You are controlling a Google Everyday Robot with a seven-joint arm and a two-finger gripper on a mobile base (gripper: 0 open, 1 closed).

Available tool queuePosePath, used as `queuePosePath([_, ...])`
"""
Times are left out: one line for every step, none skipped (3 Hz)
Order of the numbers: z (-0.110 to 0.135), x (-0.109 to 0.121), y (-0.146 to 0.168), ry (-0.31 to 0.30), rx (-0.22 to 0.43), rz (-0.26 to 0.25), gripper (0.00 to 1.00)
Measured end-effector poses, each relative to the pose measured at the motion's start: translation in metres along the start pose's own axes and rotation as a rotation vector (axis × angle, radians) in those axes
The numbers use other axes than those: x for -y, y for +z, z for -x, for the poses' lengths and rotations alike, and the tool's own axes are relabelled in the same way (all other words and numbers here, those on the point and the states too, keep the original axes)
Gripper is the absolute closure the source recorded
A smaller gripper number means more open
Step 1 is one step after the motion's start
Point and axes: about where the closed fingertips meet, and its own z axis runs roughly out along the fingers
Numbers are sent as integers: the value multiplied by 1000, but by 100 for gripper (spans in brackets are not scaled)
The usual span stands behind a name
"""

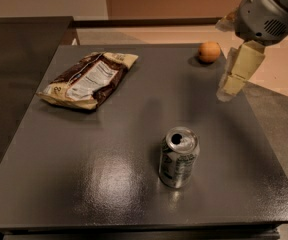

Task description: Move brown chip bag near 7up can

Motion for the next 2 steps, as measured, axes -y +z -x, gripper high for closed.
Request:
queuePosePath([29, 15, 21, -89, 40, -7, 0])
queuePosePath([61, 22, 47, -205, 48, -12, 0])
